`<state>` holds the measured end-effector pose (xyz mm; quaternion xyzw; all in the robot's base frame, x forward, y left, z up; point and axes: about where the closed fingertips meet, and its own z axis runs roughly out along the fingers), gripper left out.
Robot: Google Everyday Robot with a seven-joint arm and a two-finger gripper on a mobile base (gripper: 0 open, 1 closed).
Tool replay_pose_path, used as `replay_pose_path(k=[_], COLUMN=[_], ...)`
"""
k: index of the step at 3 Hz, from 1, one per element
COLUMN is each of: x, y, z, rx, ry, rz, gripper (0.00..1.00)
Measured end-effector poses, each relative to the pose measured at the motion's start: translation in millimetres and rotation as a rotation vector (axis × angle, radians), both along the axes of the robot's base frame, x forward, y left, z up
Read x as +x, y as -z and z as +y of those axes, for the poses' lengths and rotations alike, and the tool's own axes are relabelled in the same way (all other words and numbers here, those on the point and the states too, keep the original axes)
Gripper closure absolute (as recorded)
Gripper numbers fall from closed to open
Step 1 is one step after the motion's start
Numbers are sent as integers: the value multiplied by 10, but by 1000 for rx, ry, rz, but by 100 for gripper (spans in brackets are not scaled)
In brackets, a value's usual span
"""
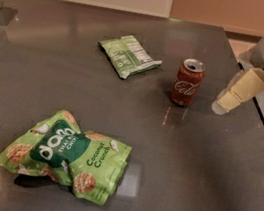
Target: Move coke can near green rice chip bag
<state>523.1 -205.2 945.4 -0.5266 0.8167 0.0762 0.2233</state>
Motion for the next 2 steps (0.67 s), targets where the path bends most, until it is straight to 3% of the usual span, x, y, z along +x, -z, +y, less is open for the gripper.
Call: replay_pose_path(k=[2], x=[463], y=[220], z=[313], rx=[116], ry=[-21], rz=[-73], gripper=[0])
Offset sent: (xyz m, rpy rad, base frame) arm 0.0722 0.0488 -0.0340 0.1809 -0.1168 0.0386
